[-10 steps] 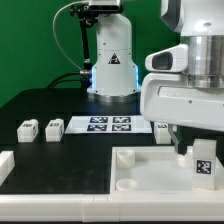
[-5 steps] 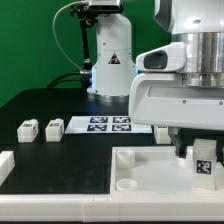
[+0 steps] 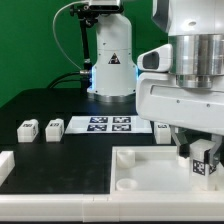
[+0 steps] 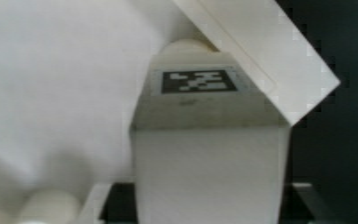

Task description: Assemble one leg

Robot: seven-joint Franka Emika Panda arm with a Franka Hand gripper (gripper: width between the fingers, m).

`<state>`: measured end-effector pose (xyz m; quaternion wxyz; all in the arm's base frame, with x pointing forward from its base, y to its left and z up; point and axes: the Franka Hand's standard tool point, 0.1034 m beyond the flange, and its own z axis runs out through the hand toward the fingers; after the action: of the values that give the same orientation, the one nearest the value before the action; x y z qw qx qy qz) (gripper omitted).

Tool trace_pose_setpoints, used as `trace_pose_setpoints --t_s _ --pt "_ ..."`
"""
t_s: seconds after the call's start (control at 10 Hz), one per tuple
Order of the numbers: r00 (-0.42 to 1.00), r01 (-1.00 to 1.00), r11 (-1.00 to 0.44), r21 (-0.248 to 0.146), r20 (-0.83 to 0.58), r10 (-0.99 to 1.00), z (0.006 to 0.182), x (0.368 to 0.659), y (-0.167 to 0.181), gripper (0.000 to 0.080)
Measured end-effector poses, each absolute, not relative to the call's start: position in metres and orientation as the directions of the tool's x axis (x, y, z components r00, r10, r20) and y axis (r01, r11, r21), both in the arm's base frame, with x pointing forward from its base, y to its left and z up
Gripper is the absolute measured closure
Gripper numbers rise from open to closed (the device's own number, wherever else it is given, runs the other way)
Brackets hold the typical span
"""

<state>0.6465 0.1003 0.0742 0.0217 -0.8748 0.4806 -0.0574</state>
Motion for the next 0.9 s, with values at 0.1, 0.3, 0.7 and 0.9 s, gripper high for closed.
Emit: trace_pose_setpoints --t_s 0.1,0.3,0.7,0.9 --pt "0.352 -0.928 -0.355 -0.109 0.051 -0.935 0.0739 0.6436 0.098 0.051" --pt "-0.033 -0.987 0.033 -0.159 -0.005 -0.999 0.0732 0.635 0.104 0.0502" --pt "-0.033 -0.987 0.033 -0.159 -0.005 -0.999 0.0732 0.635 0.104 0.0499" --pt "-0.033 -0.987 0.033 -0.159 -0.005 -0.999 0.0732 0.635 0.104 0.0499"
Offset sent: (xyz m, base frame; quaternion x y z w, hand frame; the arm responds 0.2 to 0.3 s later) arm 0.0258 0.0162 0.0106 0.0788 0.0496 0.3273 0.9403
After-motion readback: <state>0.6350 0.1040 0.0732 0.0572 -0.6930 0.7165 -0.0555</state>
